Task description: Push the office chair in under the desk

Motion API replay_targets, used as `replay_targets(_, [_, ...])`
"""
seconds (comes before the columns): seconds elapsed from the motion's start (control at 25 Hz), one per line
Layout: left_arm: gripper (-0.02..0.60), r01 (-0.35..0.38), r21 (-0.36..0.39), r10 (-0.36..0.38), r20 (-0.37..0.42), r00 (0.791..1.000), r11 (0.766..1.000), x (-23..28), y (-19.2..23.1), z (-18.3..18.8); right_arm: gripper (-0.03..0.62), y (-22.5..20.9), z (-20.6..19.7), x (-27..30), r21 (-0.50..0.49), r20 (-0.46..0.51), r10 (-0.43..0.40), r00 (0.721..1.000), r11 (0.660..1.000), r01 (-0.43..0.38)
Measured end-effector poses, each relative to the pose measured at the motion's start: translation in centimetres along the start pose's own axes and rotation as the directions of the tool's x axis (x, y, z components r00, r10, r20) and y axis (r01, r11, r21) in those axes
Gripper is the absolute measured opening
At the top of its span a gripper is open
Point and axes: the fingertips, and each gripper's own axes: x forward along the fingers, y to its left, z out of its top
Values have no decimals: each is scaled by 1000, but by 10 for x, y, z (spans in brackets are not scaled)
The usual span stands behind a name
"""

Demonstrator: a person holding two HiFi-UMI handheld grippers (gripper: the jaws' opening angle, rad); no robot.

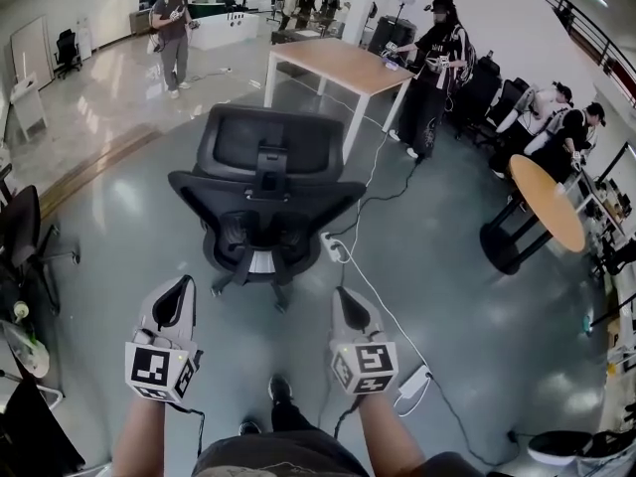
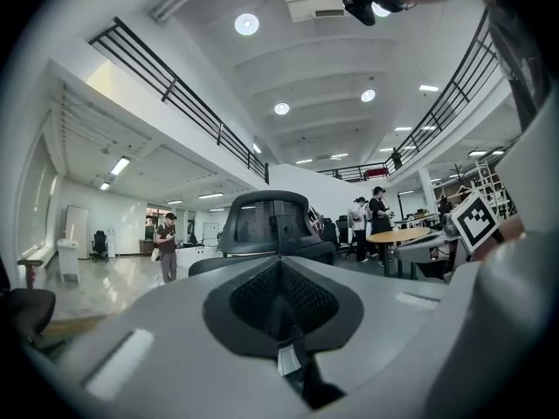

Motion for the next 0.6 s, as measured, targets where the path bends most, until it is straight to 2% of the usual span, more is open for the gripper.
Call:
replay_targets(0.16, [18,-9,-3,9,20,1000,1000,28,0,9,-9,-15,2,34,-63,-20,26,999,998,-27])
replay_targets(0.36, [20,-49,42,49,-13,999,998,63,7,-7,-9,-41,11,67,-99,0,10,1000,995,-9])
replay_targets(0.6, [20,-69,62,74,-81,994,996,93,13,-24,-9,-68,8,97,-88,3,7,1000,996,-7])
